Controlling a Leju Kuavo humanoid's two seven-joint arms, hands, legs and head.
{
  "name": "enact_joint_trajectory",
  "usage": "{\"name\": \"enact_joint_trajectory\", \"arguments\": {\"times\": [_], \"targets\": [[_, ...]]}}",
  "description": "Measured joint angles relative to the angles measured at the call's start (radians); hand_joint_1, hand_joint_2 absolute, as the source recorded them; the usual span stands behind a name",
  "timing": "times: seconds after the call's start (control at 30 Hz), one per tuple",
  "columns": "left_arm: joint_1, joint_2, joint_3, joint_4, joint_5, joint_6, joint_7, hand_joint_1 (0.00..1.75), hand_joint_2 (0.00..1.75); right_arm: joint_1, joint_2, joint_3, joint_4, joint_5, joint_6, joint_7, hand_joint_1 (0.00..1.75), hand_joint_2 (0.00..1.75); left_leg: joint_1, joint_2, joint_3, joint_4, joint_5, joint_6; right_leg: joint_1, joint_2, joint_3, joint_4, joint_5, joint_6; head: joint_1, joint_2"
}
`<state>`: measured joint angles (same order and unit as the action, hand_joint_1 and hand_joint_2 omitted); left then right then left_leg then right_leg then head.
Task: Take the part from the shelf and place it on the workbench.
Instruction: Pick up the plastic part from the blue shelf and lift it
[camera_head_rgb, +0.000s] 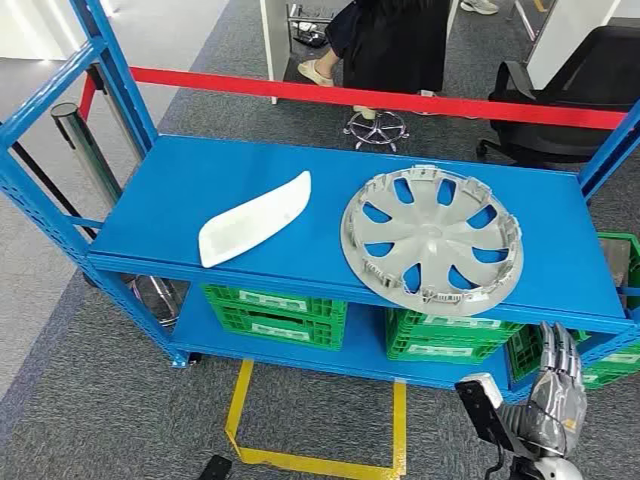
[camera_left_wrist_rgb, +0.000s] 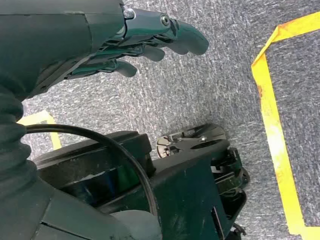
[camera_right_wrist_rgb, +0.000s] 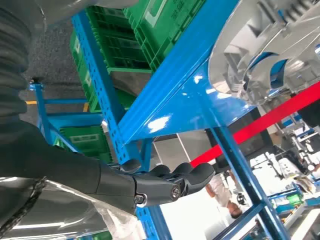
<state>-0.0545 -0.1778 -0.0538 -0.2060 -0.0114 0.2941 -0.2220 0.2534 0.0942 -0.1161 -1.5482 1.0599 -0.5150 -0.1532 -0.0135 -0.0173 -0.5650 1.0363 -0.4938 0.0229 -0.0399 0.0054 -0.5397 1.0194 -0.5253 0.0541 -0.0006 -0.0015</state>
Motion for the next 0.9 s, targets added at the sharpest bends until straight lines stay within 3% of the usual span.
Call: {"name": "enact_joint_trajectory", "arguments": {"times": [0.23,0.47,0.9], "targets": [[0.000,0.000,-0.005,0.000,-0.001,0.000,0.000,0.00,1.75,-0.007,-0.013,0.016,0.005,0.000,0.001,0.004,0.00,1.75,0.000,0.000,0.000,0.000,0.000,0.000,0.000,0.000,0.000,0.000,0.000,0.000,0.000,0.000],[-0.002,0.000,-0.008,0.000,-0.016,-0.008,0.014,0.00,1.75,-0.030,-0.046,0.047,0.016,-0.005,0.036,0.089,0.00,1.75,0.000,0.000,0.000,0.000,0.000,0.000,0.000,0.000,0.000,0.000,0.000,0.000,0.000,0.000],[-0.013,0.001,-0.036,0.000,-0.063,-0.028,0.041,0.00,1.75,-0.199,-0.137,0.121,0.119,0.009,0.155,0.218,0.00,1.75,0.000,0.000,0.000,0.000,0.000,0.000,0.000,0.000,0.000,0.000,0.001,0.001,0.000,0.000]]}}
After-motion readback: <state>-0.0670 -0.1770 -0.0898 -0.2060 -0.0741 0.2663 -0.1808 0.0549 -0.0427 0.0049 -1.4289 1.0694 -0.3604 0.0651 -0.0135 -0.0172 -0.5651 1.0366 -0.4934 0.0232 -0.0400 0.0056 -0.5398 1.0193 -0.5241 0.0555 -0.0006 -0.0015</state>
